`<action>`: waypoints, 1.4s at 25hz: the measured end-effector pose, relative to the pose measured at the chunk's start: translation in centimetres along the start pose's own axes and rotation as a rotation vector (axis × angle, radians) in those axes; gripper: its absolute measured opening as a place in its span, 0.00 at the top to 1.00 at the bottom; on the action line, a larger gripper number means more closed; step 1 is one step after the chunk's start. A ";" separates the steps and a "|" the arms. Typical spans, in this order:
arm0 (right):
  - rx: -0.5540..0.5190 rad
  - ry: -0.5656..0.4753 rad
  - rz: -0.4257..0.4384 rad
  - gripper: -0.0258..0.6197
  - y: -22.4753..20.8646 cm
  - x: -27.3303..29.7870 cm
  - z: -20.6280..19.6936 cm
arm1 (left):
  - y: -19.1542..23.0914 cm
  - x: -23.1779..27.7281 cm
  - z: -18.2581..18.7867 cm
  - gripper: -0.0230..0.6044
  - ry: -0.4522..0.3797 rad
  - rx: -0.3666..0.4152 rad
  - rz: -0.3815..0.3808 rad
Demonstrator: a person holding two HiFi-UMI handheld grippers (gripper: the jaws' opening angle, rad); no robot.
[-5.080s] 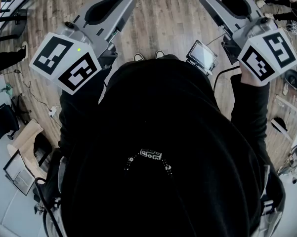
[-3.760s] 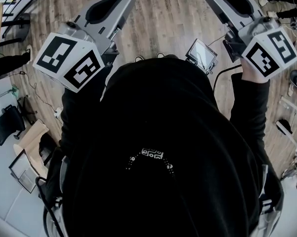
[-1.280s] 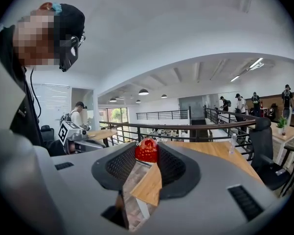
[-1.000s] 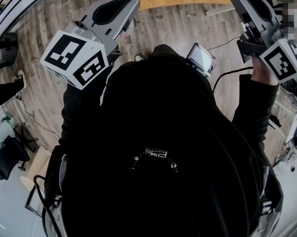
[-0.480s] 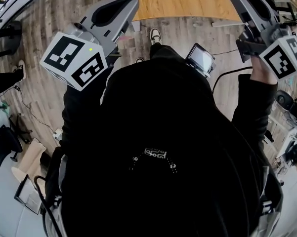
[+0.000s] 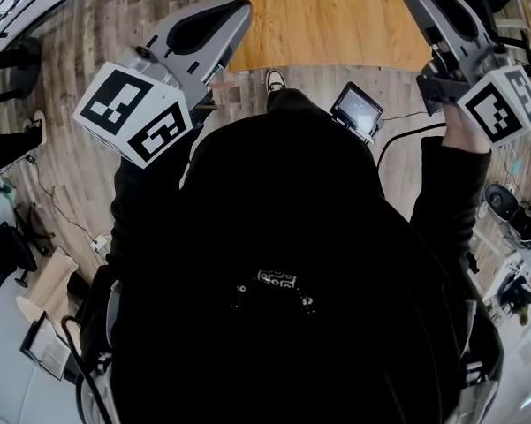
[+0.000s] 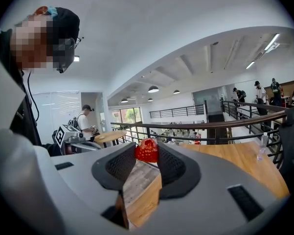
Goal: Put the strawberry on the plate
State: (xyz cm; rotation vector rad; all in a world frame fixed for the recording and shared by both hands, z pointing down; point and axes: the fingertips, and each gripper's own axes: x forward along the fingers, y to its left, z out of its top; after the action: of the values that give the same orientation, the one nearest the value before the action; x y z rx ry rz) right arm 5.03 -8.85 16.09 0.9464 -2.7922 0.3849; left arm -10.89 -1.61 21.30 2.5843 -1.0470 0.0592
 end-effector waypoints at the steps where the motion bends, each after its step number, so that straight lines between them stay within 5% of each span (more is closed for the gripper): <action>1: -0.005 0.004 0.004 0.73 -0.2 0.2 0.6 | 0.0 0.2 0.7 0.96 -0.004 -0.003 0.000; 20: 0.035 0.034 0.119 0.73 -10.5 5.2 2.4 | 4.9 9.3 5.2 0.96 -0.009 -0.030 0.104; 35: 0.068 0.063 0.164 0.73 -11.9 6.8 1.3 | 4.6 9.7 5.7 0.96 0.047 -0.027 0.129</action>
State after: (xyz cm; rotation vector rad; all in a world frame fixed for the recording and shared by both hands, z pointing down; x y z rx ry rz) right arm 6.96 -22.26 18.73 0.7063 -2.8235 0.5255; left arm -7.50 -13.03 18.98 2.4768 -1.1873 0.1361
